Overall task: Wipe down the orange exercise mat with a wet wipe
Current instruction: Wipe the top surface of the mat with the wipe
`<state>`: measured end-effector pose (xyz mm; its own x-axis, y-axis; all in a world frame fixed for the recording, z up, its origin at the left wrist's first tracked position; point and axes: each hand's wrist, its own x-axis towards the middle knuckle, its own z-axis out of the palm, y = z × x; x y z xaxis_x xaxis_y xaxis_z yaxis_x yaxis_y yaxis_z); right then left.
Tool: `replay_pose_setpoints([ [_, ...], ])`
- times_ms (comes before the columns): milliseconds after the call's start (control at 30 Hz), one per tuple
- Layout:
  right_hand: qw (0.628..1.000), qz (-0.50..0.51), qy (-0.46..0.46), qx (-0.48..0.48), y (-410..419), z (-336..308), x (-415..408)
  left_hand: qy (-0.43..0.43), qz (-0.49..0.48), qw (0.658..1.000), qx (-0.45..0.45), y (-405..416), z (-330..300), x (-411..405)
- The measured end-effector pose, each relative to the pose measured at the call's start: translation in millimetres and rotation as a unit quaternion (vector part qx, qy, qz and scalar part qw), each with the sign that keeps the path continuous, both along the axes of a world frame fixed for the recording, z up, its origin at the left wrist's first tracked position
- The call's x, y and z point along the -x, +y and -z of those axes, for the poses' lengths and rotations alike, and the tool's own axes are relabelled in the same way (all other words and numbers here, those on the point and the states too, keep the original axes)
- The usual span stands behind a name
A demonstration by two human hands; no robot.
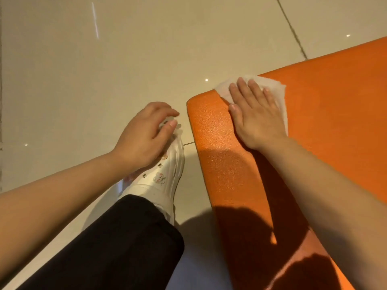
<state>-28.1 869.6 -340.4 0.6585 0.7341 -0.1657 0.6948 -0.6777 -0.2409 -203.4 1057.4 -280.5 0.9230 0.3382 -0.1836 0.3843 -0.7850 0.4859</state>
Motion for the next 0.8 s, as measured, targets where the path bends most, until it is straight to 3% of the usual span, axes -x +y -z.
replay_pose_setpoints([
  [100, 0.996, 0.090, -0.001, 0.007, -45.7, 1.9, -30.2, 0.034, 0.112, 0.989, -0.095, -15.1, -1.2, -14.4],
  [267, 0.972, 0.234, -0.002, 0.002, -84.8, 0.5, -38.6, 0.077, 0.153, 0.981, -0.094, -28.0, -1.9, -35.7],
  [333, 0.979, 0.202, 0.015, -0.013, -67.8, -2.3, -11.1, 0.104, 0.151, 0.978, -0.100, -31.0, -1.6, -47.3],
  [433, 0.999, 0.021, 0.036, -0.020, -25.8, -1.8, 44.3, 0.193, 0.129, 0.966, -0.113, -38.8, 5.7, -59.5],
  [500, 0.998, -0.045, 0.042, -0.025, -6.0, 2.3, 56.0, 0.196, 0.113, 0.966, -0.122, -45.5, 10.9, -62.1],
  [600, 0.998, -0.037, 0.034, -0.043, -4.8, 2.2, 18.5, 0.197, 0.126, 0.963, -0.136, -42.6, 14.3, -62.9],
  [733, 0.994, 0.109, 0.018, 0.001, -42.2, 6.2, -77.9, 0.232, 0.145, 0.953, -0.129, -37.8, 15.2, -61.9],
  [800, 0.989, 0.148, 0.015, 0.016, -70.4, 4.0, -112.4, 0.272, 0.164, 0.933, -0.171, -46.1, 9.6, -64.5],
])
